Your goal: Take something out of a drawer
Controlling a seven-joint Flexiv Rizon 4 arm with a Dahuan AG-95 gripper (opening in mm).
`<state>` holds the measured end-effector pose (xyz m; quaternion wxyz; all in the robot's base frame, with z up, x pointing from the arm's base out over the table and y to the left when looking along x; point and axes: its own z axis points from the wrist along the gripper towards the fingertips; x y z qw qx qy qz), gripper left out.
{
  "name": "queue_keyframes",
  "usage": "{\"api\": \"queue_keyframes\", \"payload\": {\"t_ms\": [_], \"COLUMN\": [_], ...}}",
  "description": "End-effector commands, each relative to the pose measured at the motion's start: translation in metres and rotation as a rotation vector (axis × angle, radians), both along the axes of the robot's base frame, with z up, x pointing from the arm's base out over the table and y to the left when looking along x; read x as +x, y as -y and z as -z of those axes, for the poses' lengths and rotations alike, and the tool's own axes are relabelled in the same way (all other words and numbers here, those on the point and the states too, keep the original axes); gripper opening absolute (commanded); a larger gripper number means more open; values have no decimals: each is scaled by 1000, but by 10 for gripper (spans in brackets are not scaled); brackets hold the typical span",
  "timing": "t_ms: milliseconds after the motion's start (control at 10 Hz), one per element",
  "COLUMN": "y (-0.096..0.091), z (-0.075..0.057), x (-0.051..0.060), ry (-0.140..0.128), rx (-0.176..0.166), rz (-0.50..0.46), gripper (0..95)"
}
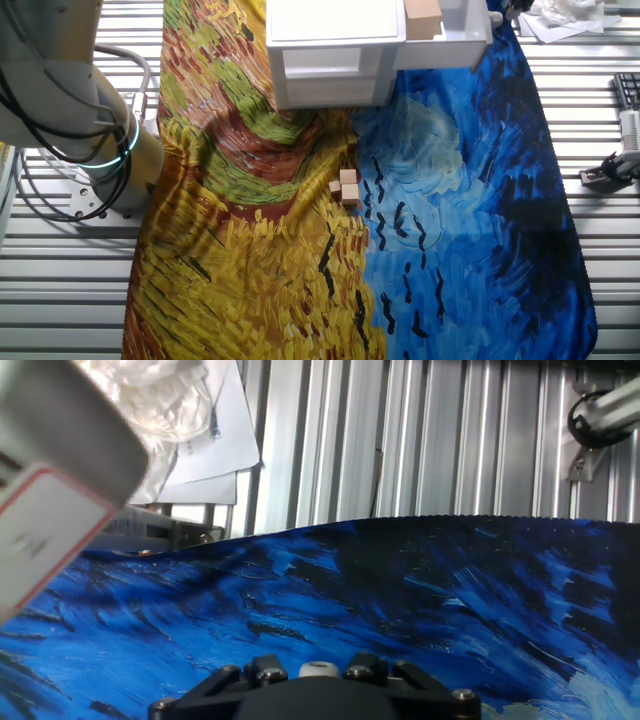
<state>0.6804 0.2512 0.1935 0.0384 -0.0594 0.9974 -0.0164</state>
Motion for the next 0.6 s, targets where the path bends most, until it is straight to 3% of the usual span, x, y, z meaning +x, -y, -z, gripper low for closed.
{"api": "queue_keyframes", "payload": {"t_ms": [100, 400, 600], "y": [-2, -6, -4], "z": [-8, -23, -33], "x": [-4, -16, -32], "ry": [-4, -10, -12], "rx": [0, -3, 0], "rz": [1, 0, -5], "gripper": [570, 570, 570]}}
